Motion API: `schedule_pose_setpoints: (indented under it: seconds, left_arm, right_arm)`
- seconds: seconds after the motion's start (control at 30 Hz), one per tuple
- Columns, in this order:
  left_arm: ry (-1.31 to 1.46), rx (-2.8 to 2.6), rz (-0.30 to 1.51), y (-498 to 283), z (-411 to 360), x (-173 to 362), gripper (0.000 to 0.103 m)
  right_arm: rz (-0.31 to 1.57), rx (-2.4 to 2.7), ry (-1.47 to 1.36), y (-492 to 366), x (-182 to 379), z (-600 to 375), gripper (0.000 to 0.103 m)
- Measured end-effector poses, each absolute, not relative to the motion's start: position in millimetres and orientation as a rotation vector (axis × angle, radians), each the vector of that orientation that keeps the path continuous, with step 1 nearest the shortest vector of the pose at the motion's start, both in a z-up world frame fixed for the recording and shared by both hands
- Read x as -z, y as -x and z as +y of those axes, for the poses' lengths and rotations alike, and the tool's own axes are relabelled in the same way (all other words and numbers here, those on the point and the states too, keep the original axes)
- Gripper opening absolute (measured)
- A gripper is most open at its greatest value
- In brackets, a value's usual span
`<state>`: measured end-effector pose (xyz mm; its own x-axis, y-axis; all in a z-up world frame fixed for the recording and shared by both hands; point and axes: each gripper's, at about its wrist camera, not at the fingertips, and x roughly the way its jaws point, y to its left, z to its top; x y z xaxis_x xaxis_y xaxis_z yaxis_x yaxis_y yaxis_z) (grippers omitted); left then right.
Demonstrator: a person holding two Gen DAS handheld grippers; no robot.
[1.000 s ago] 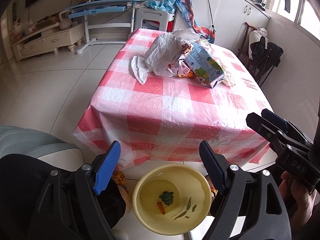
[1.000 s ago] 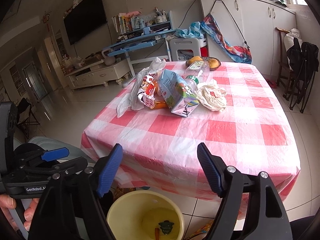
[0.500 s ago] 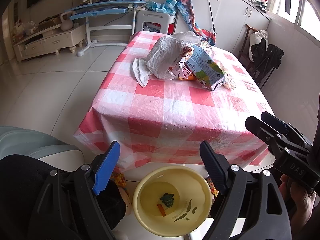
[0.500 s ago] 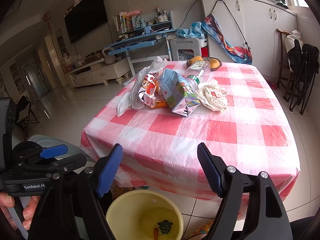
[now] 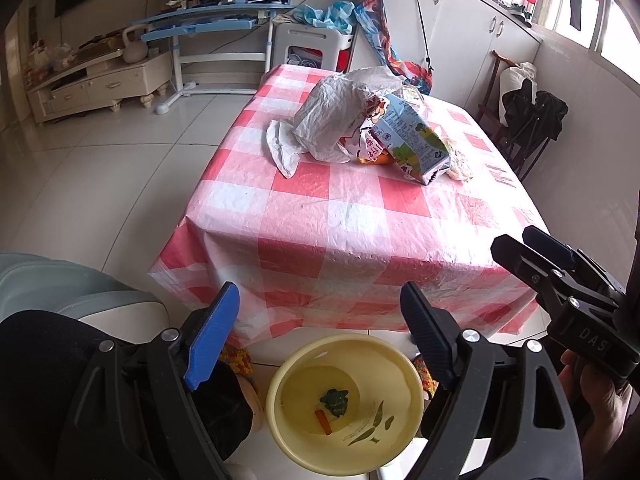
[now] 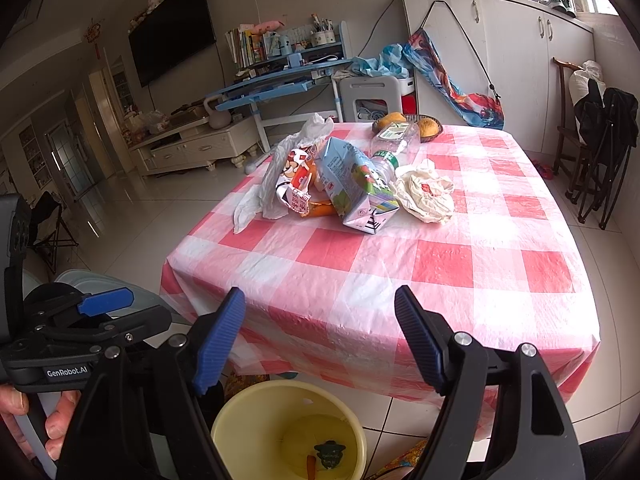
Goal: Collect trash
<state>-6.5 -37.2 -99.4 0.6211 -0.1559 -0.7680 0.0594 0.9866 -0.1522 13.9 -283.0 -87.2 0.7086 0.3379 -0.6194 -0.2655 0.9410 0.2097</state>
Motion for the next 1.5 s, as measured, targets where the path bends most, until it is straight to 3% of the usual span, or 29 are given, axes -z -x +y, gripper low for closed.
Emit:
schedule_pose_setpoints:
  seconds: [1.5]
  left_arm:
    - [0.118, 0.102, 0.873, 7.1, -35.5, 99.5, 0.083]
  right_arm:
    - [0.7, -0.326, -0.114, -16.4, 82.9, -283.5, 0.076]
